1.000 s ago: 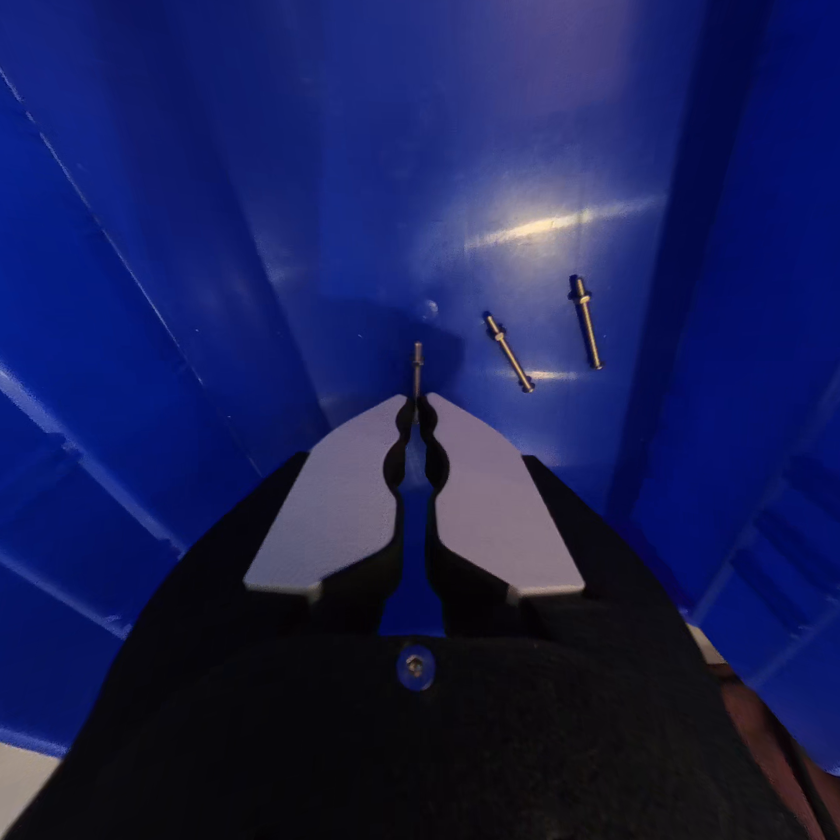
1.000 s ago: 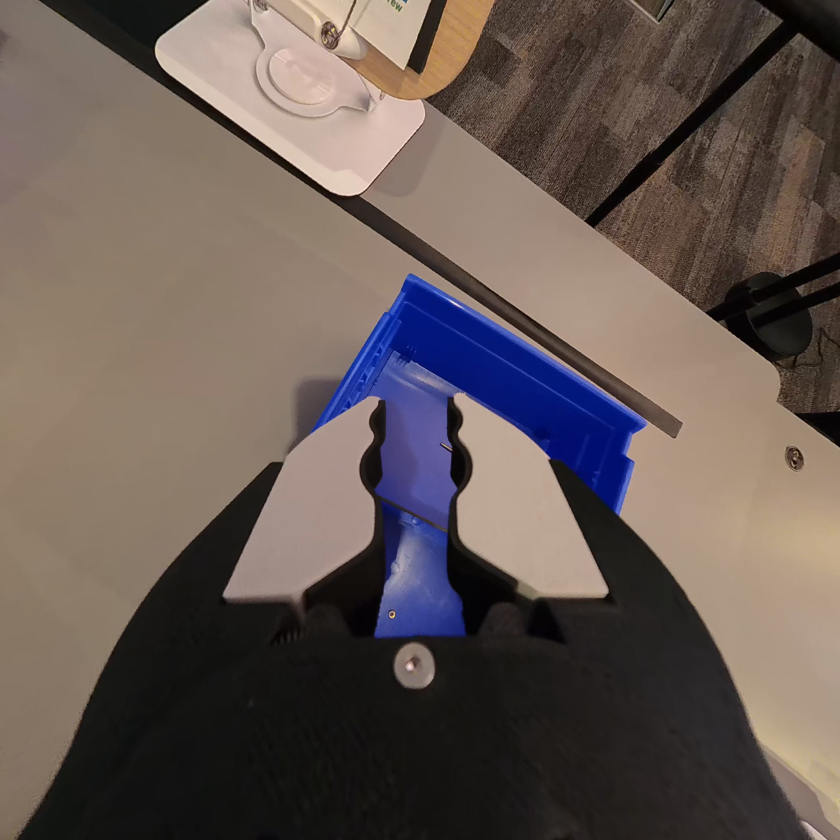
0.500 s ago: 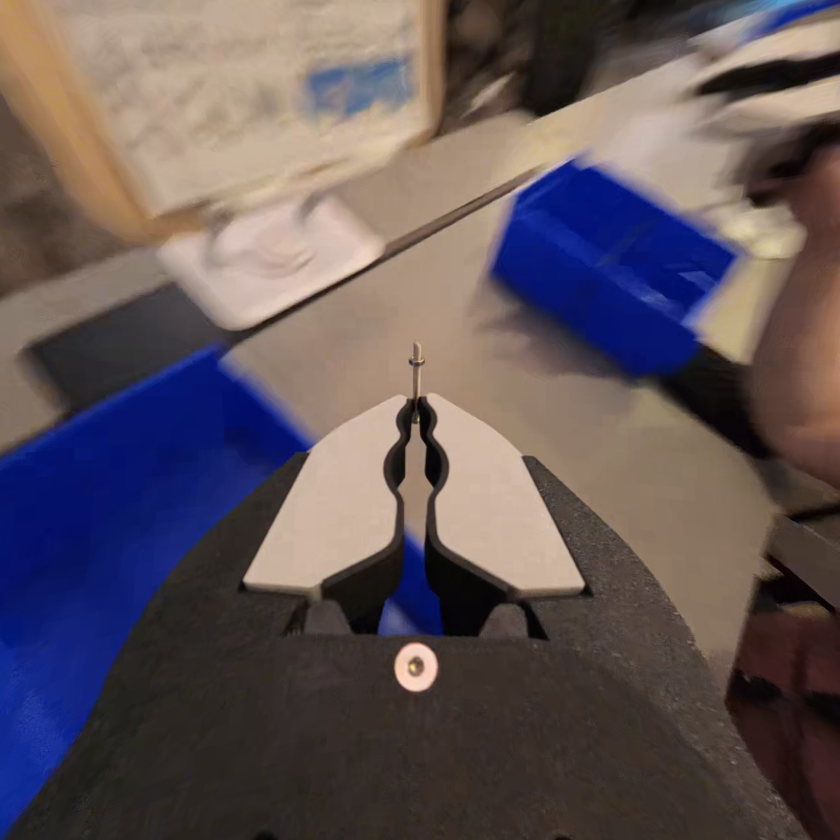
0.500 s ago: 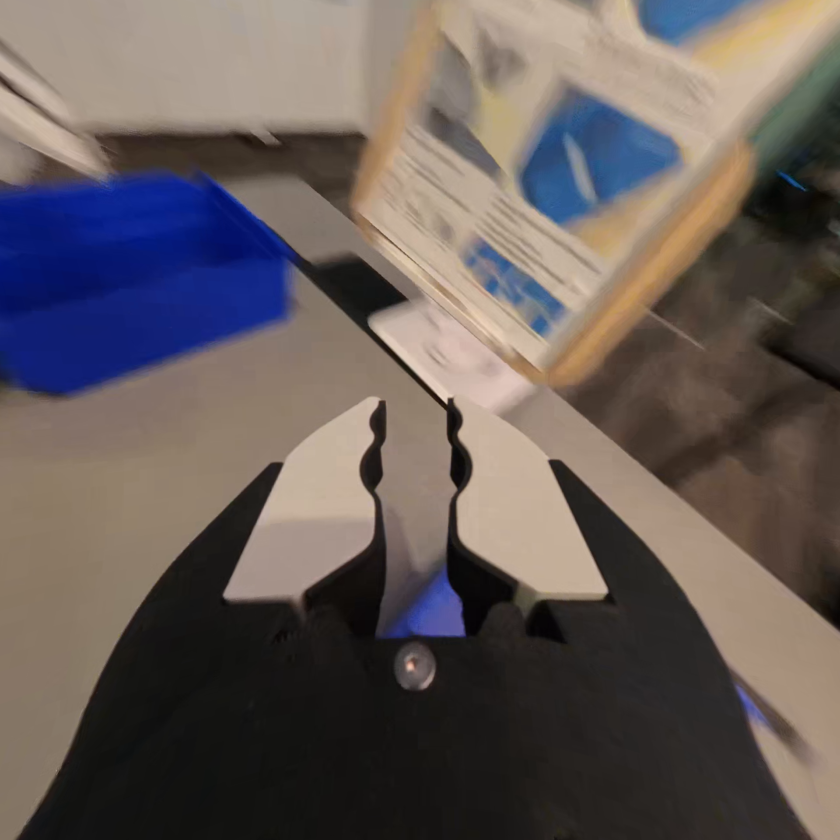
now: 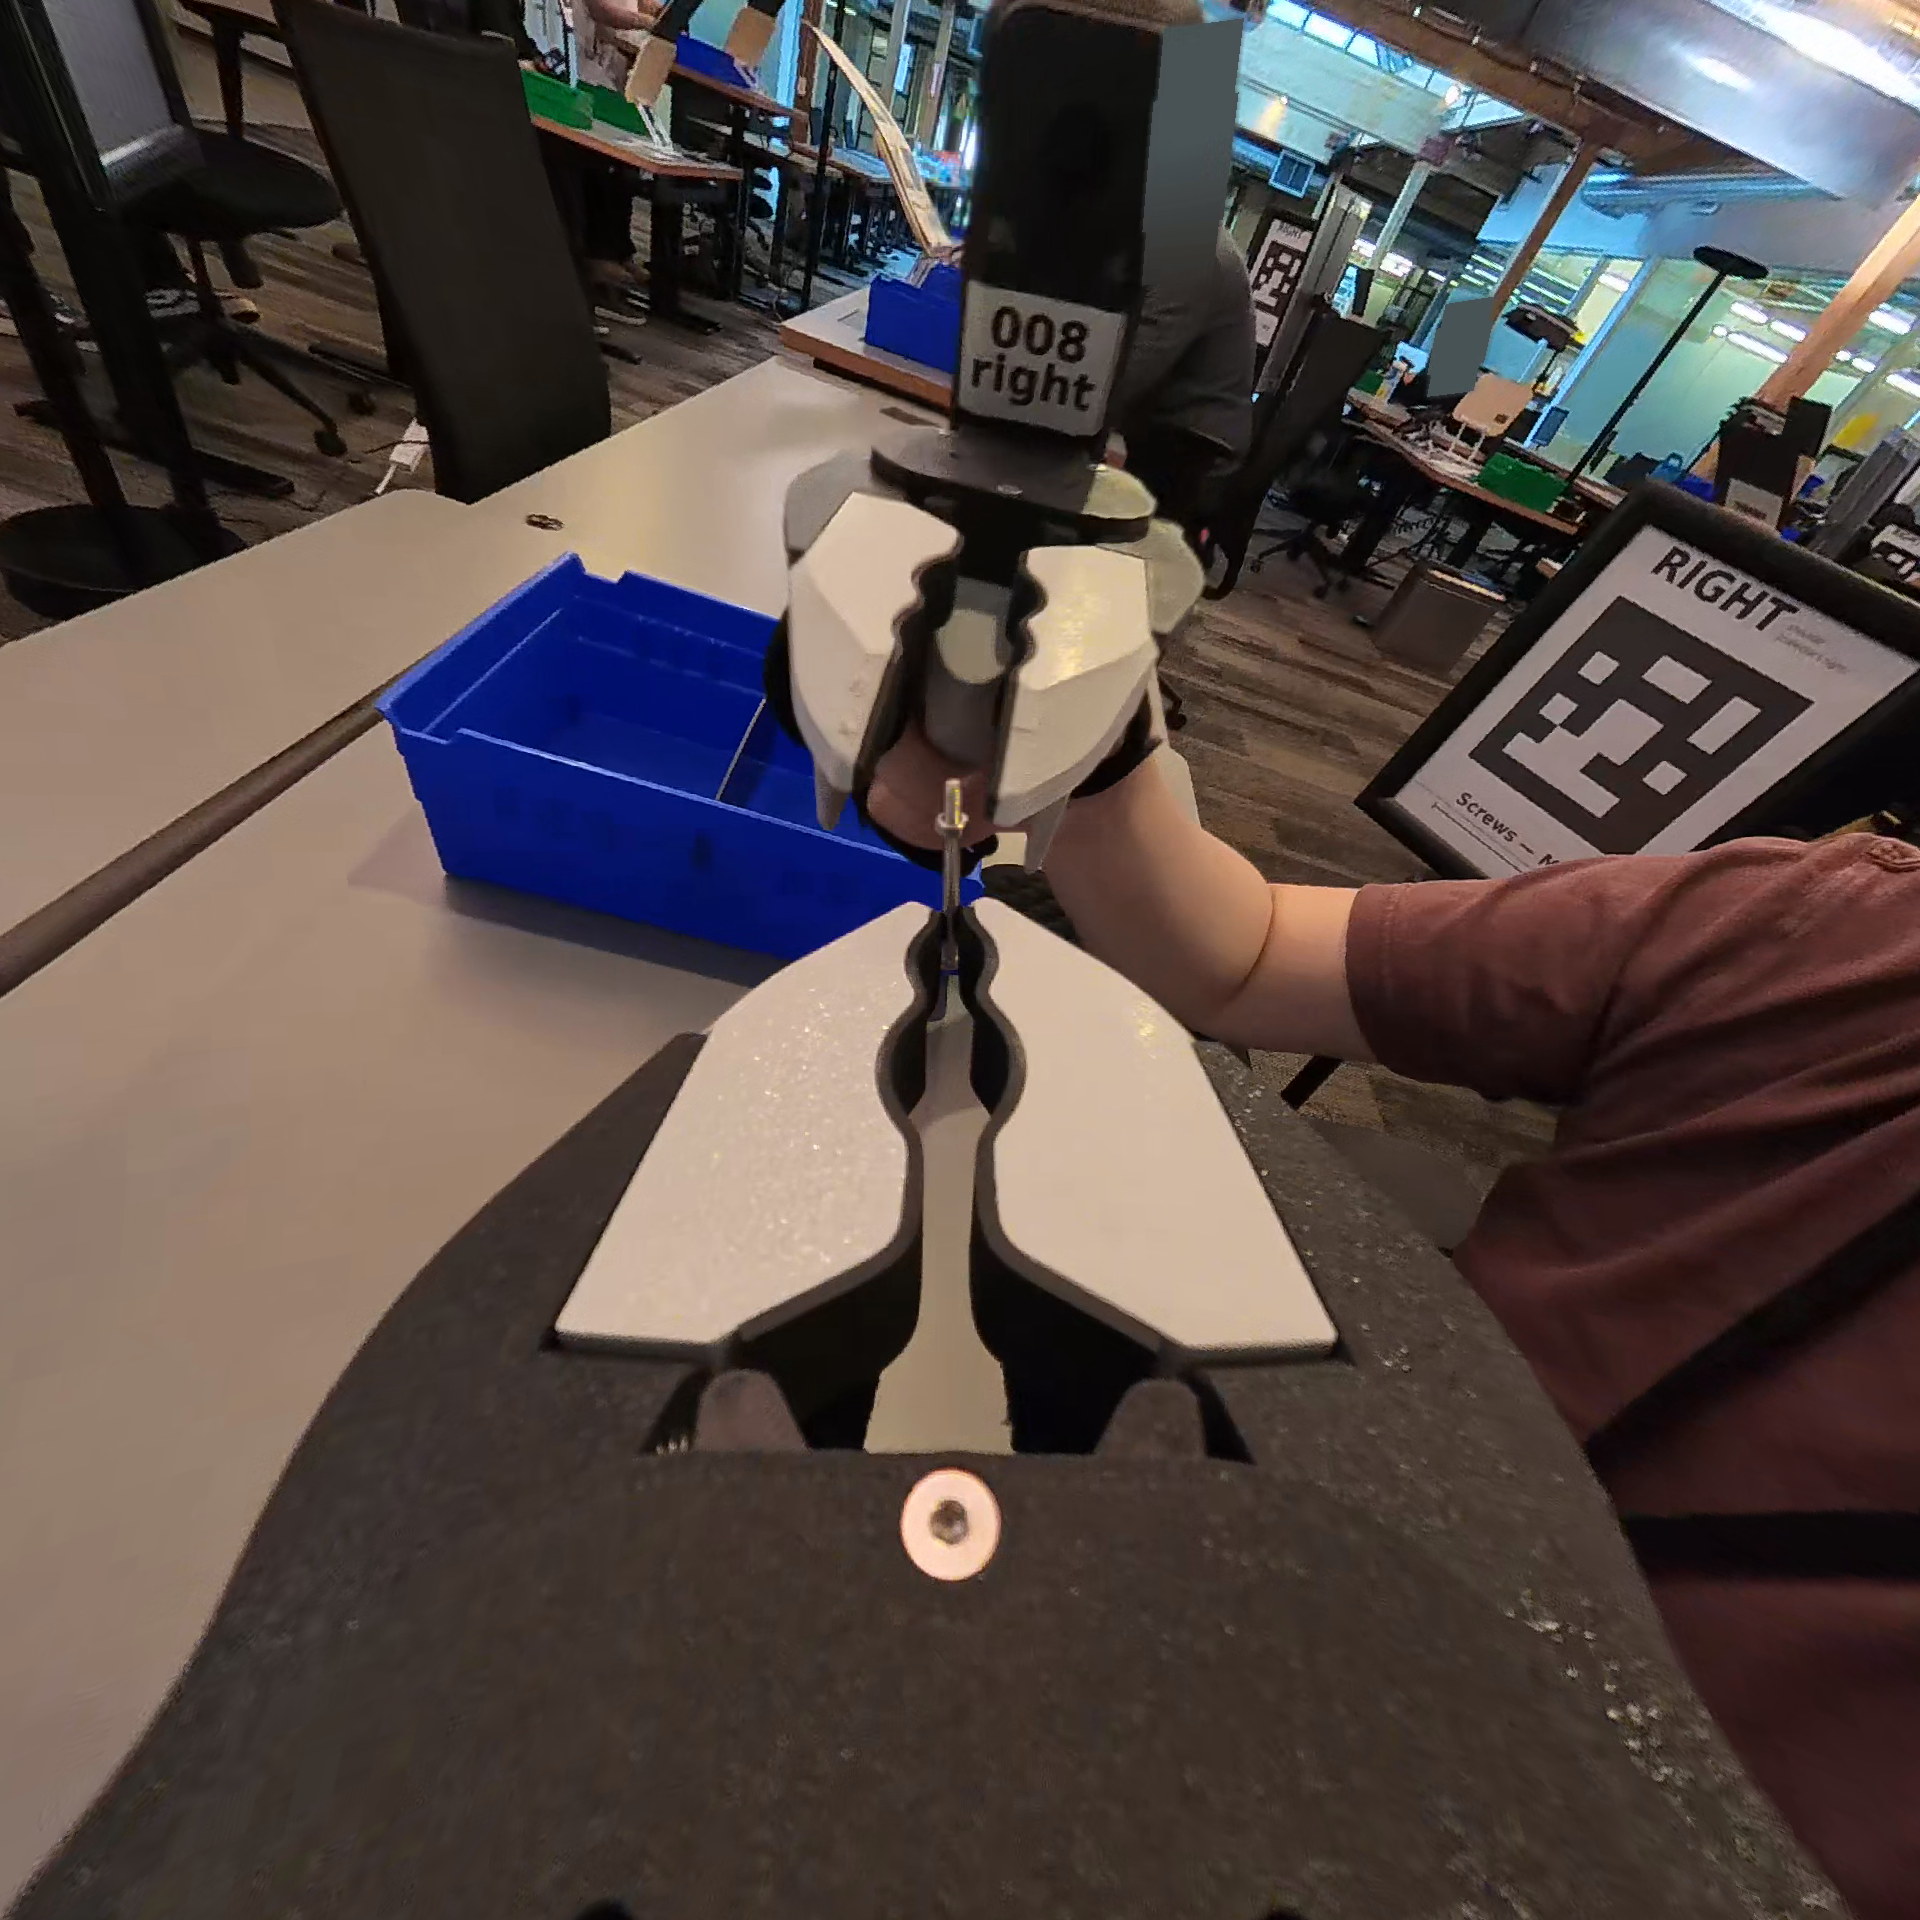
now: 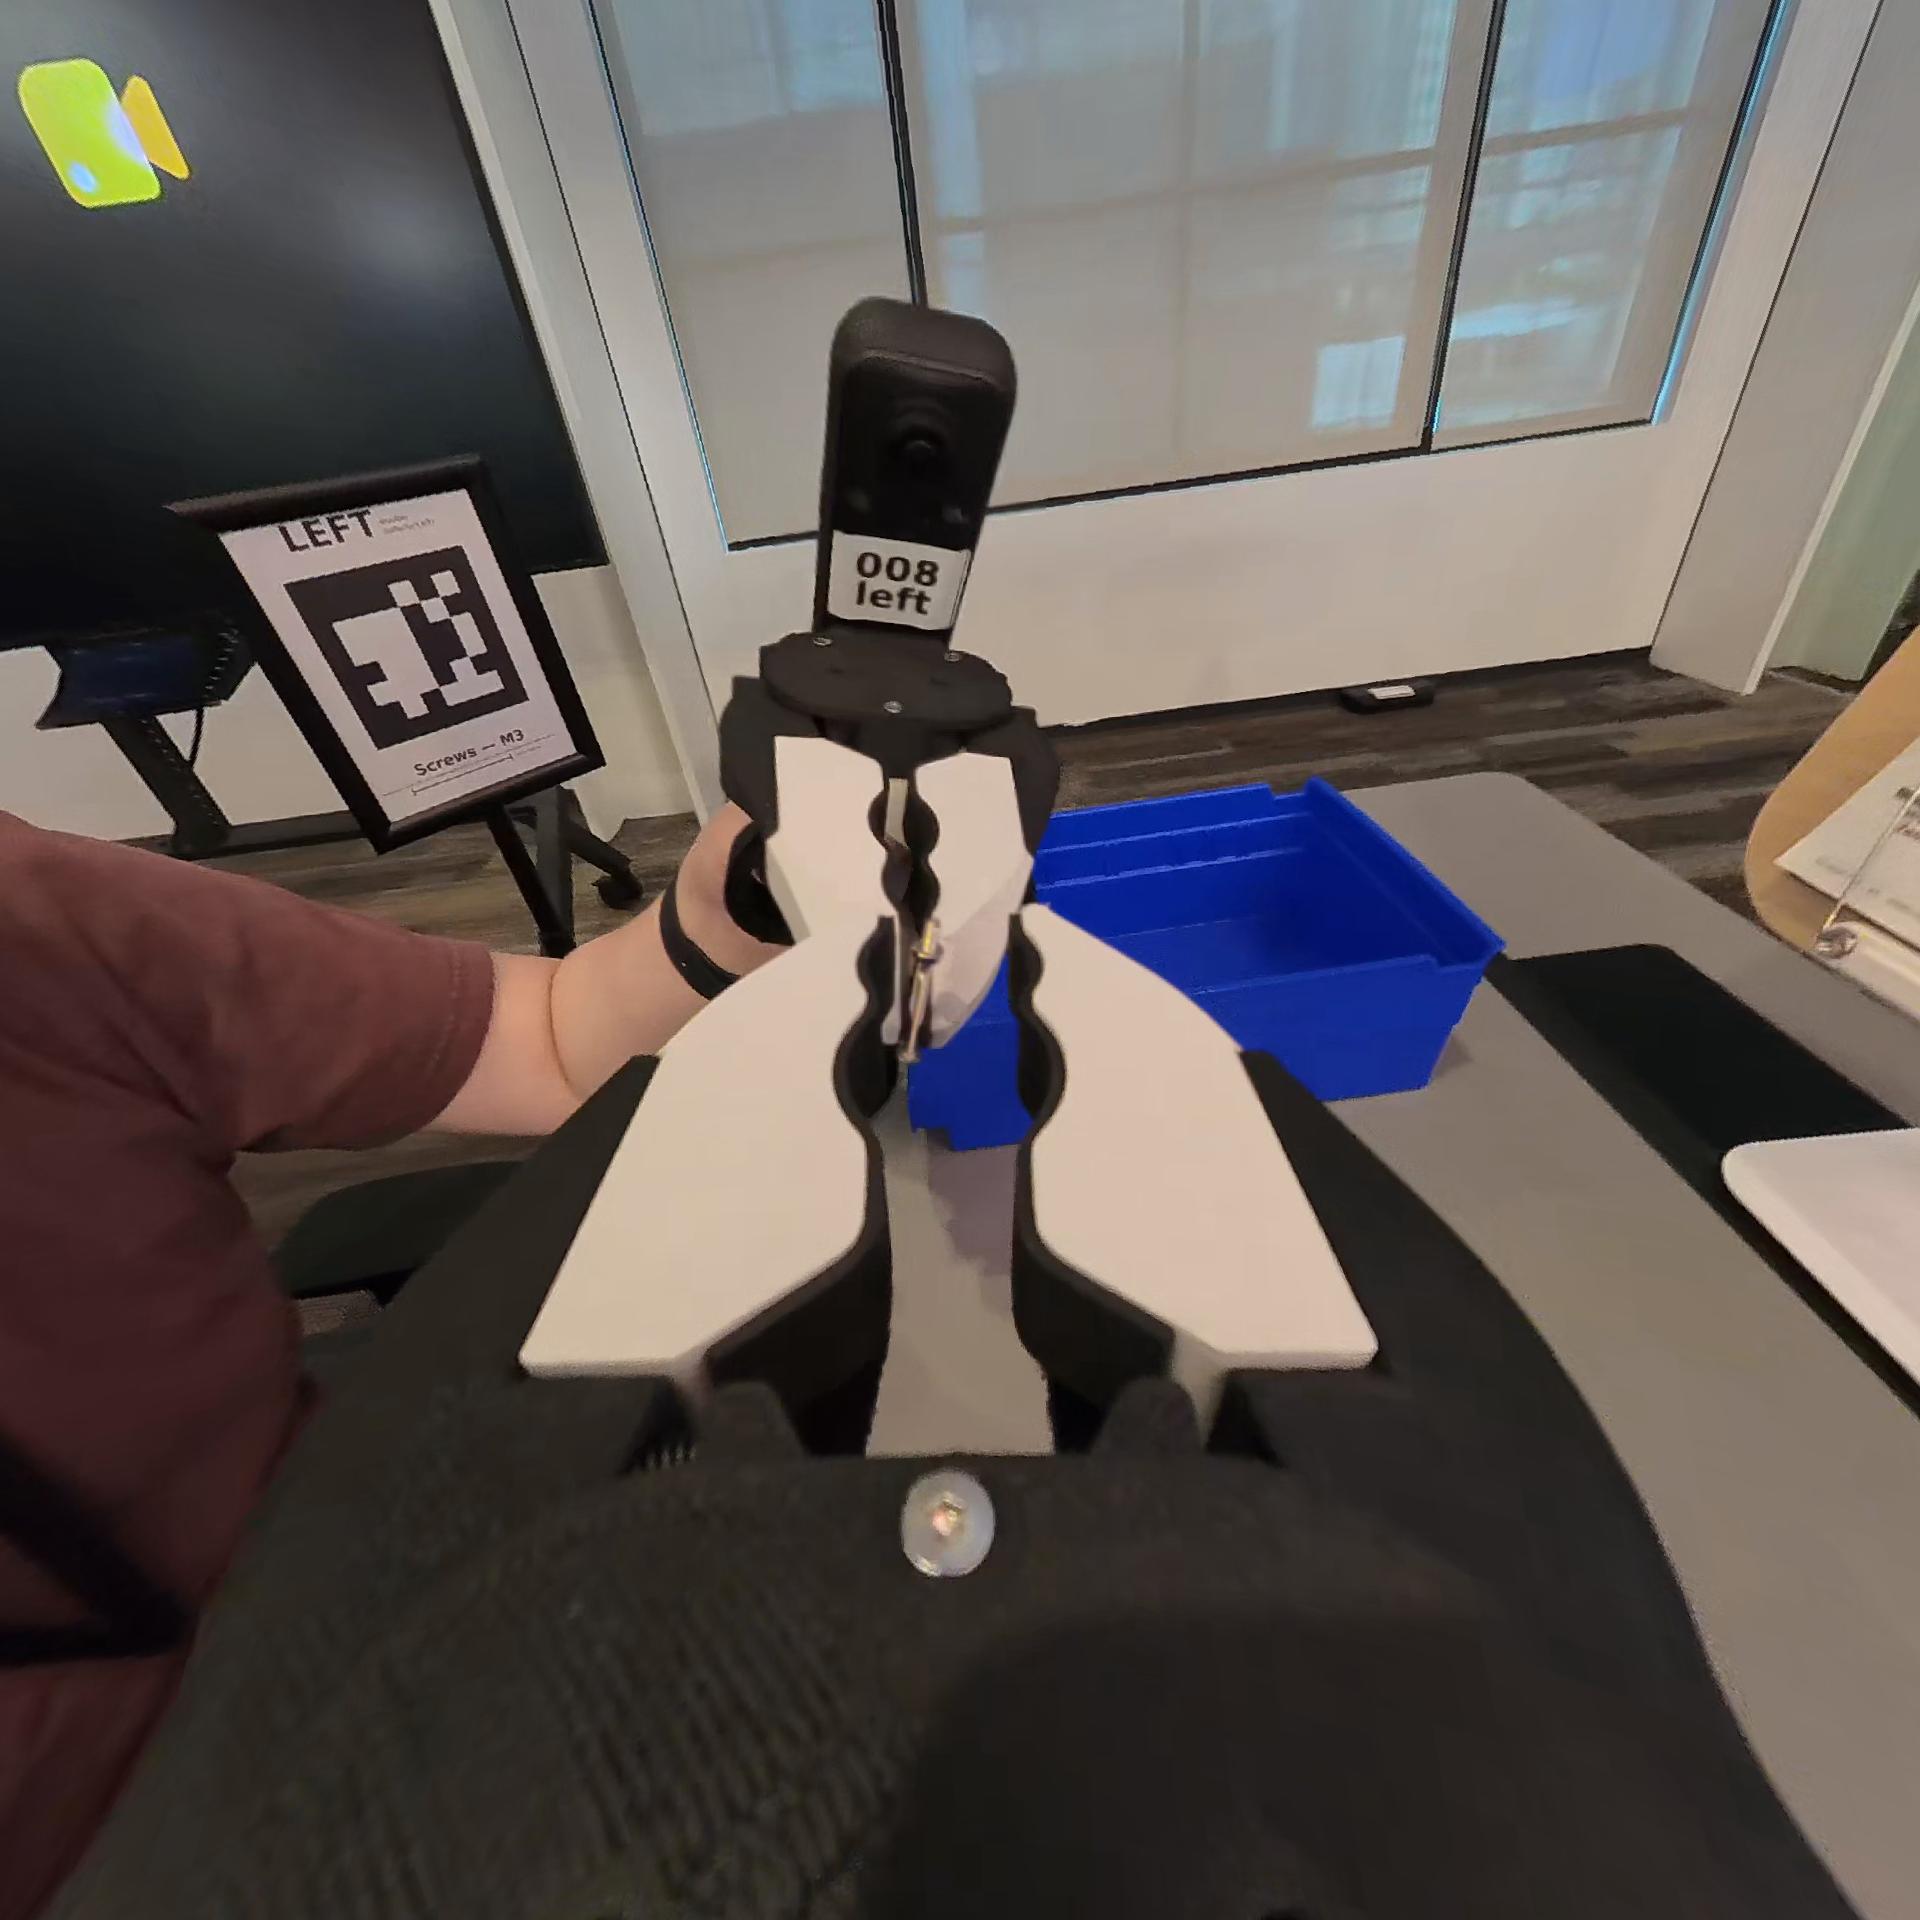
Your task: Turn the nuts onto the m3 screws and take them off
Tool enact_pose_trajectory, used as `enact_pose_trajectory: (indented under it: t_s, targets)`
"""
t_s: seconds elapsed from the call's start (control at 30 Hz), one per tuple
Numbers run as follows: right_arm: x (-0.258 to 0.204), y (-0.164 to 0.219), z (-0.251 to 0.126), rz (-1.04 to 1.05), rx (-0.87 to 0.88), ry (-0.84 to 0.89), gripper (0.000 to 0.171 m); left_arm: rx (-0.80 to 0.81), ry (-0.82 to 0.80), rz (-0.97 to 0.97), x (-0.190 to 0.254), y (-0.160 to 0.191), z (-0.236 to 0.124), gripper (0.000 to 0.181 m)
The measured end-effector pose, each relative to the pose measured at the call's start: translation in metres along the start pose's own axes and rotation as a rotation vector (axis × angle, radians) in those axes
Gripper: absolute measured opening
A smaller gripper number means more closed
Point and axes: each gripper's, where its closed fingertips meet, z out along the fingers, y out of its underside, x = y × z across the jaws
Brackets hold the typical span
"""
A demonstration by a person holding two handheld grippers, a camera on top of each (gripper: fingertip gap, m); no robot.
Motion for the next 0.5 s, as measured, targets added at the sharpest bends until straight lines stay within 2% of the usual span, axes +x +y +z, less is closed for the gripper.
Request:
enact_pose_trajectory:
  t_s: [0.2,0.5]
  targets:
    - [-0.0039,0.0047,0.0027,0.08,0.013,-0.09,0.003,-0.028,-0.027,0.02,-0.0021,0.0035,0.0001,0.002]
    - [-0.0023,0.0021,0.0017,0.187,0.07,-0.153,0.003,0.049,0.051,-0.059,-0.0014,-0.002,0.0016,0.003]
